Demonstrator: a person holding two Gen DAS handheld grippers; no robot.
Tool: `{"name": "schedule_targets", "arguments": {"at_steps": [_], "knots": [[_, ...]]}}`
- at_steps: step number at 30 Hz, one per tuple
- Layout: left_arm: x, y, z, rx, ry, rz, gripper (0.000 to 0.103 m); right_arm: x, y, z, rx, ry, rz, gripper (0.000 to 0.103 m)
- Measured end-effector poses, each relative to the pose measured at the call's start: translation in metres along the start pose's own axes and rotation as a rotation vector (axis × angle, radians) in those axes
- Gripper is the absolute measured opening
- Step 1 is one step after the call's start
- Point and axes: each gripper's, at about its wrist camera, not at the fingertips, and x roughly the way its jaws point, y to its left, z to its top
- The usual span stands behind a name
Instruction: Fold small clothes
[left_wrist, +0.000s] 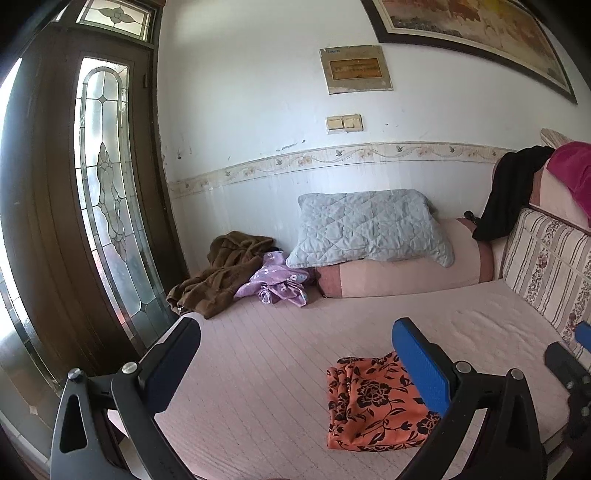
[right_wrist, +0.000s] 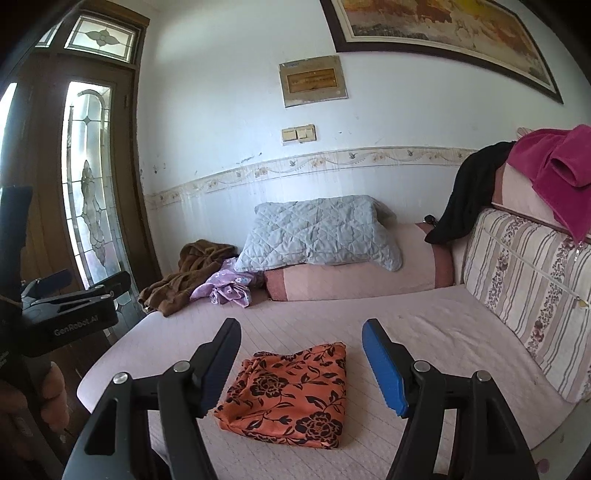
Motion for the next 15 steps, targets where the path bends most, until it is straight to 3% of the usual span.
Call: {"name": "schedule_targets", "arguments": {"at_steps": [15], "knots": [[-0.009, 0.020, -0.002, -0.019, -0.012, 0.010, 0.103, 0.010, 0.022, -0.006, -0.042, 0.022, -0.006, 0.072]]}}
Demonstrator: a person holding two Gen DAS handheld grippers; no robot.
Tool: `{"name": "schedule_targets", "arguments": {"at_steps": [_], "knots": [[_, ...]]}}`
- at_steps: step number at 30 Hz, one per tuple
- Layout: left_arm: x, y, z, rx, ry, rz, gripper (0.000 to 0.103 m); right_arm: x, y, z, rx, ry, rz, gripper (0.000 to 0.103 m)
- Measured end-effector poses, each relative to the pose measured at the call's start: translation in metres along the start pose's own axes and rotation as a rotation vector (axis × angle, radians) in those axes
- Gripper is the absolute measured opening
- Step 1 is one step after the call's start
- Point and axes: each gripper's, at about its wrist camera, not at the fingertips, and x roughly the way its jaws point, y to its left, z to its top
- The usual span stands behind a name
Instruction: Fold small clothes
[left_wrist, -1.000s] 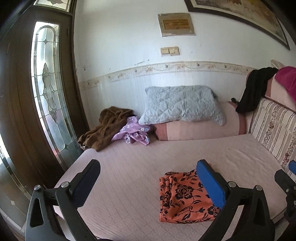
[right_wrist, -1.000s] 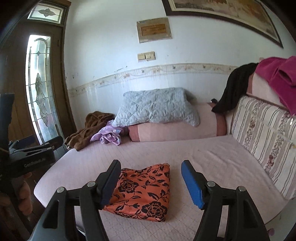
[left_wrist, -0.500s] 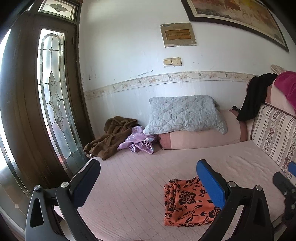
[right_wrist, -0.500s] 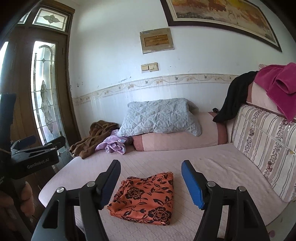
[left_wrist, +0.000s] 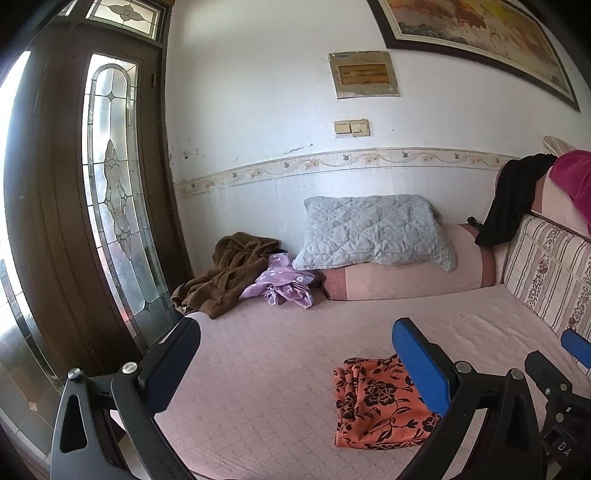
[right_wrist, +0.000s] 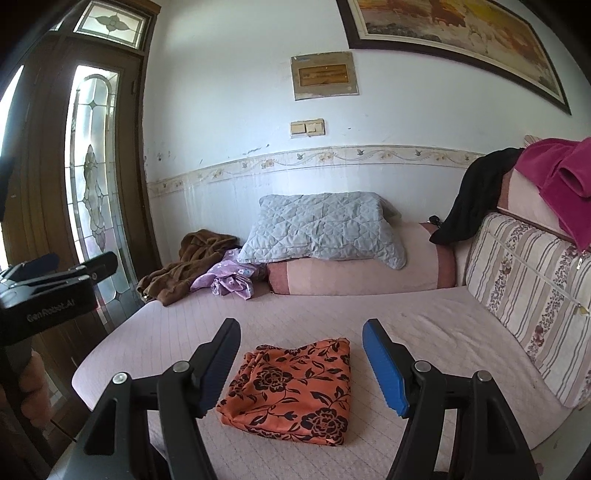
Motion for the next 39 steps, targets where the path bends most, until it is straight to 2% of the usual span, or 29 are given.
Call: {"name": "schedule_targets", "arguments": {"at_steps": [26, 39], "knots": [[-0.037, 0.020, 0.016, -0.034, -0.082, -0.006, 0.103, -0.033, 0.010, 0.021, 0.015, -0.078, -0.016, 0.072], [-0.036, 0.017, 0.014, -0.021, -0.075, -0.007, 0.103, -0.033, 0.011, 0.022, 0.019, -0.083, -0.014, 0.072]]}}
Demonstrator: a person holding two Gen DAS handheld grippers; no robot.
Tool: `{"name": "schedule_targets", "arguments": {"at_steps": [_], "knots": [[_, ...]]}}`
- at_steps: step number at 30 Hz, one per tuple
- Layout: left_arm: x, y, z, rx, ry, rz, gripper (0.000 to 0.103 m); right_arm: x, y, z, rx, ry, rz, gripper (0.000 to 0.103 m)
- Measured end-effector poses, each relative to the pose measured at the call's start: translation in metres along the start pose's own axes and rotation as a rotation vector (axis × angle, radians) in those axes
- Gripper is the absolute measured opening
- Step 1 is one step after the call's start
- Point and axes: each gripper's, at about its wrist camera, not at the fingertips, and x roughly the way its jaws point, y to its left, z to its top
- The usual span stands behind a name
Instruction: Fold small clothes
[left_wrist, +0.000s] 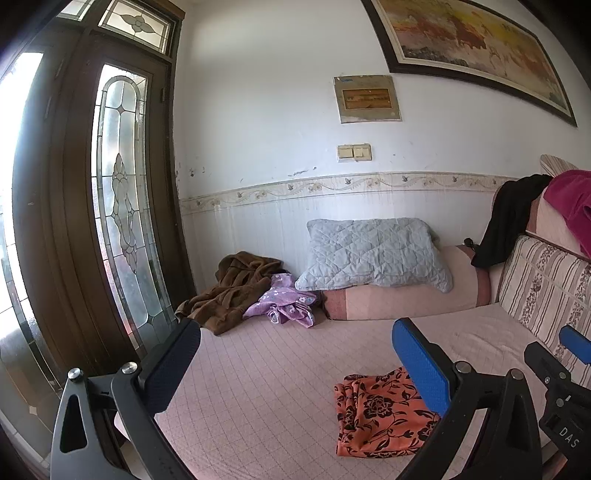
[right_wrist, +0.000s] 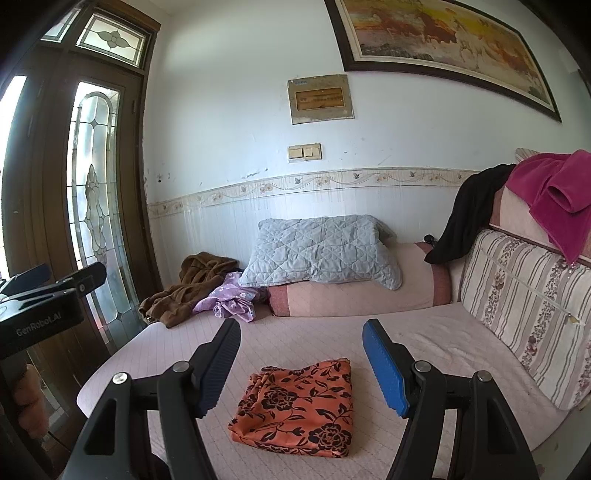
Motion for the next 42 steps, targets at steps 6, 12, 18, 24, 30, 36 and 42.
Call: {"name": "schedule_targets", "arguments": {"at_steps": [6, 12, 18, 24, 30, 36, 42], "knots": [[0.004, -0.004, -0.003, 0.016, 0.014, -0.007, 0.103, 0.005, -0.002, -0.005, 0.005, 0.017, -0.003, 0.072], [0.010, -0.008, -0.006, 0.024, 0.029, -0.015, 0.103, 0.009, -0.005, -0.009, 0.015, 0.028, -0.005, 0.072], [0.016, -0.008, -0.009, 0.027, 0.044, -0.024, 0.103, 0.017, -0.005, -0.014, 0.015, 0.047, -0.003, 0.072], [0.023, -0.007, -0.009, 0.025, 0.050, -0.025, 0.103, 0.025, -0.005, -0.015, 0.013, 0.057, -0.002, 0.072], [0.034, -0.008, -0.009, 0.025, 0.061, -0.022, 0.103, 0.036, -0.005, -0.014, 0.008, 0.064, -0.005, 0.072], [0.043, -0.006, -0.010, 0.015, 0.070, -0.015, 0.103, 0.046, -0.004, -0.009, 0.005, 0.058, 0.002, 0.072], [0.049, -0.004, -0.012, 0.010, 0.083, -0.009, 0.103, 0.054, 0.000, -0.008, -0.006, 0.060, 0.014, 0.072]]}}
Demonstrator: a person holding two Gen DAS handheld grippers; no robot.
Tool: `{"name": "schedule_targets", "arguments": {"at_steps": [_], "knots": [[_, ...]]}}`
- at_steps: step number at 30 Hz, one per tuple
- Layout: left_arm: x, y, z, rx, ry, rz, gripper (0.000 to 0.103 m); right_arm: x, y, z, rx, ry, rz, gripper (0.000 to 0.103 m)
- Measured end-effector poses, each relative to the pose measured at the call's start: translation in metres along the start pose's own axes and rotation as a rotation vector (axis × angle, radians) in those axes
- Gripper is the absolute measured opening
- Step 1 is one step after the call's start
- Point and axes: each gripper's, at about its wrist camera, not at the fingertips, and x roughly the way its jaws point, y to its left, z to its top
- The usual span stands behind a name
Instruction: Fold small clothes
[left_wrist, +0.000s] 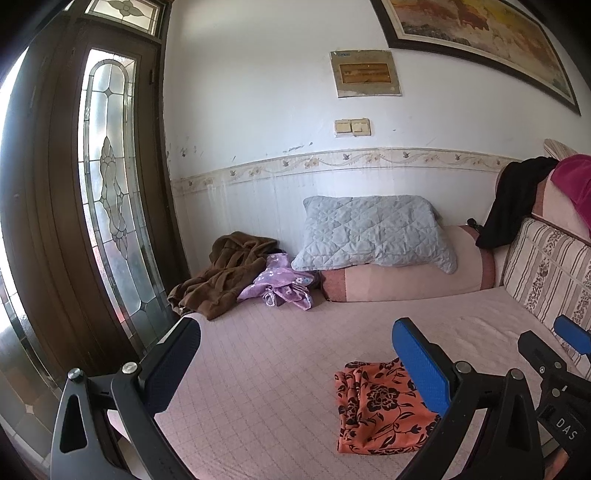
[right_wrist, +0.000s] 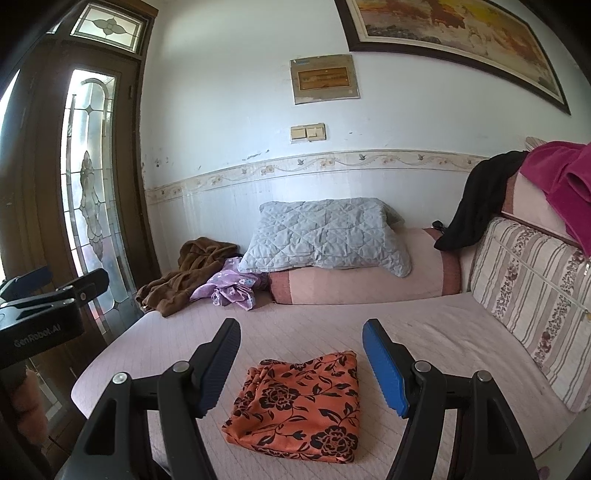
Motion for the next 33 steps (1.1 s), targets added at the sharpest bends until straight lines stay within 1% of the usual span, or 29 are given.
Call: {"name": "schedule_targets", "arguments": {"at_steps": [4, 13, 17, 33], "knots": [[-0.001, 0.001, 0.000, -0.002, 0.000, -0.002, 0.103, -0.002, 0.002, 0.000, -0.001, -0.003, 0.002, 0.072], [-0.017, 0.003, 0.001, -0.005, -0.030, -0.012, 0.103, -0.020, 0.004, 0.004, -0.006, -0.028, -0.005, 0.072], [-0.018, 0.004, 0.001, -0.004, -0.035, -0.017, 0.103, -0.024, 0.006, 0.004, -0.014, -0.037, -0.009, 0.072], [0.000, 0.012, -0.008, -0.007, -0.001, -0.013, 0.103, -0.009, 0.012, 0.000, -0.025, -0.013, -0.014, 0.072]]}}
